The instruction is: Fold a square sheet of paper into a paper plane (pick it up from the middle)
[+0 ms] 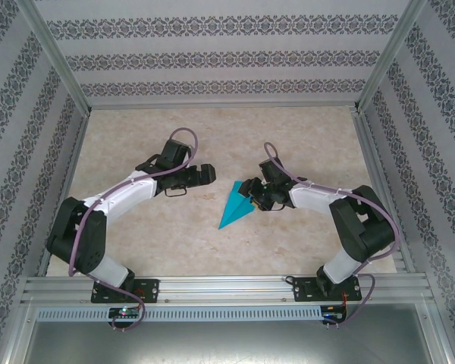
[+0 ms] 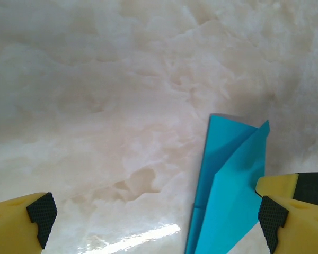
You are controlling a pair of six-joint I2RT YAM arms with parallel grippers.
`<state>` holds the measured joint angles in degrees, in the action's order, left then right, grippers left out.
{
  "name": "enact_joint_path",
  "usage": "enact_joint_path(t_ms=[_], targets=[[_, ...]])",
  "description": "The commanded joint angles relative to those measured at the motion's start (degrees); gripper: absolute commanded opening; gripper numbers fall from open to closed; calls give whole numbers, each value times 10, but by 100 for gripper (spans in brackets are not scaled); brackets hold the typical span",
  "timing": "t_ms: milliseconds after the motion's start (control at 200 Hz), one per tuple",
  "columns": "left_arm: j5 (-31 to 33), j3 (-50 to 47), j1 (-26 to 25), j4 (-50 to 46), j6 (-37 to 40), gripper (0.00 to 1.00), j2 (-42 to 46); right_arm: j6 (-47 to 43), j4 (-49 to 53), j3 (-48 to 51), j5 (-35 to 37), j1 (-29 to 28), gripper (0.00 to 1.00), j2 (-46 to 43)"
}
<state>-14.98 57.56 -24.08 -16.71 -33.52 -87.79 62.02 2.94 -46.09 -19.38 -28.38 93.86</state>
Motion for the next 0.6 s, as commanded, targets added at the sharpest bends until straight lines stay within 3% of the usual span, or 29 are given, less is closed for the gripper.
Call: enact_joint_path(t_ms=[0,410,595], targets=[[-14,-13,15,5,-12,100,15,11,-25,-21,-9,-8,53,16],[-39,-35,49,2,-38,100,23,27,-78,-35,-36,-19,46,66],[-65,-49,62,11,-49,100,31,42,-130,-19,-42,-24,38,70]])
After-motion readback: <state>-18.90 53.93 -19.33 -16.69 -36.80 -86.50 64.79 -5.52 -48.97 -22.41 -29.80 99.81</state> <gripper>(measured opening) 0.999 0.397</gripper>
